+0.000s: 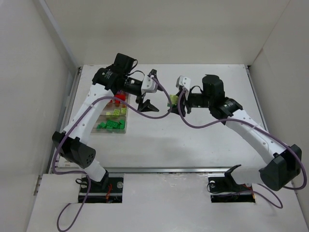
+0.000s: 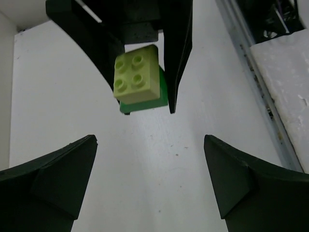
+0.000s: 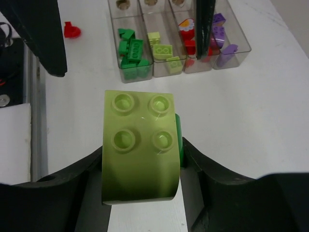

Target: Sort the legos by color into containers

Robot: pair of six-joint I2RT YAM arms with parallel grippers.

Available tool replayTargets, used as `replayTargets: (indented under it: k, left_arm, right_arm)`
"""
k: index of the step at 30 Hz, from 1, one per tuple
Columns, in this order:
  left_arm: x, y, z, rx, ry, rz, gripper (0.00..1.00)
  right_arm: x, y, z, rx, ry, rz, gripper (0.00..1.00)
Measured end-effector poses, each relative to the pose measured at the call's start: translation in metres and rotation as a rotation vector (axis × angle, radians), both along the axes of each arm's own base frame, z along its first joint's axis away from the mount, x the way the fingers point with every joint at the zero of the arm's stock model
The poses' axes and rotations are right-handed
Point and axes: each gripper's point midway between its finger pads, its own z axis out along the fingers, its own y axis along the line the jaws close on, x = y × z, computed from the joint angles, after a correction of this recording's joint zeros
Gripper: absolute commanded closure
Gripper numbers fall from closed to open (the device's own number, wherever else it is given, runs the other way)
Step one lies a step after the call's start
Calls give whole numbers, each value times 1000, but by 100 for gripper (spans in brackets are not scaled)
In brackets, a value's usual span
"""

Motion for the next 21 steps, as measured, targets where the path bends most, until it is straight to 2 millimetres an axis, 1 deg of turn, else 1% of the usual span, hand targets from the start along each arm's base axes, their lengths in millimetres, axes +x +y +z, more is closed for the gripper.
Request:
replayTargets:
  k: [2,5,7,11,16,18,21]
  left_arm:
    - [-12,-5,1,-7,20,-33,9]
    - [-24,-10,3,-13,45,-55,9]
    - [-31,-12,3,-18,88,-47,12]
    - [-33,-19,4,-32,180,-9,16]
    - [-31,-25,11,-51,259,30,16]
    - [-31,-27,9,-51,286,41,16]
    - [-34,-32,1,-36,338,54,17]
  right_arm:
    - [-8,3,-4,-16,7,20,100]
    - [-19,8,-9,-35,15,46,100]
    - [-27,12,-12,-44,19,63,100]
    - [-33,15,-15,-54,17,73,100]
    - [-32,14,-13,-56,4,55,100]
    - [-32,13,-10,-54,-3,50,100]
    - [-33,12,-8,-51,-11,46,100]
